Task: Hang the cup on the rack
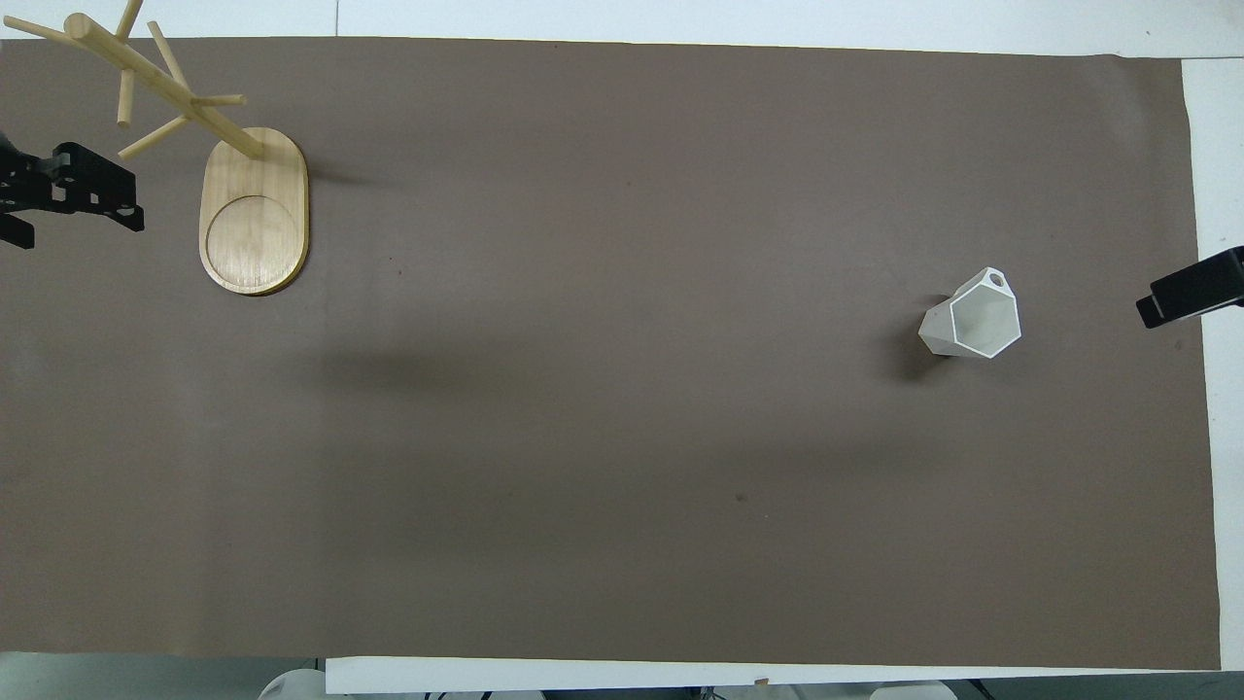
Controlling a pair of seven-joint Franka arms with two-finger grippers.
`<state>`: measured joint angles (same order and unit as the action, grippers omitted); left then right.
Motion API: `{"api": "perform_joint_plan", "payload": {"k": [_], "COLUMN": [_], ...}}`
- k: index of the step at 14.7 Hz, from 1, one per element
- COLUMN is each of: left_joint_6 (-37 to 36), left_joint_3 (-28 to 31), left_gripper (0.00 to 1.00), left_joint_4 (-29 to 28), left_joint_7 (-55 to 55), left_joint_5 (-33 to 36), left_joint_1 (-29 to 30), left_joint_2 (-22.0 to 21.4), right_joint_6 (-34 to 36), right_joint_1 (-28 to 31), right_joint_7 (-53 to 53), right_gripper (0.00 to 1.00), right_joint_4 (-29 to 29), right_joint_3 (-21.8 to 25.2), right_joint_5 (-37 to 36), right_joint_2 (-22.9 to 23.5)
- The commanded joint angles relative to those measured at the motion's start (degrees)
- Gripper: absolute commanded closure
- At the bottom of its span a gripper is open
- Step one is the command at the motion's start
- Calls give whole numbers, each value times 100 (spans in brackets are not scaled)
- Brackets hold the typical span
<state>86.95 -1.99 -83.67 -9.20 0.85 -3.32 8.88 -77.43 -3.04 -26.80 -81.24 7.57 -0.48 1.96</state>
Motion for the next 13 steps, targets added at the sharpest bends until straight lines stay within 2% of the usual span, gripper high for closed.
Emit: {"api": "perform_joint_plan", "payload": {"k": [1,5,8,11,13], "left_joint_6": [41,41,41,41,41], "left_joint_3": [-20,-20,-20,-20,-20], "left_gripper": [0,0,0,0,0], "left_joint_4": [-176,-176,-176,-176,-176], "left_joint_7": [-3,-3,-3,-3,-3], "left_joint_5": [126,126,126,126,126], "left_joint_1": [7,7,7,7,7], "left_joint_2": [-149,-149,-149,-149,-149], "right_joint_6": [-535,-791,-590,-554,-624], "right_joint_1": [514,1322,2007,2439,2563], "right_joint_7": [-1963,-4451,-5743,-7038,-7776], "right_gripper": [1,1,1,0,0], "right_joint_4": [-296,-270,-322,-1014,-1499], "right_joint_3": [-1,-1,-2,-10,-1], "right_joint_5": [493,1521,2409,3262,4140], "right_joint_2": [58,672,999,1008,1113]}}
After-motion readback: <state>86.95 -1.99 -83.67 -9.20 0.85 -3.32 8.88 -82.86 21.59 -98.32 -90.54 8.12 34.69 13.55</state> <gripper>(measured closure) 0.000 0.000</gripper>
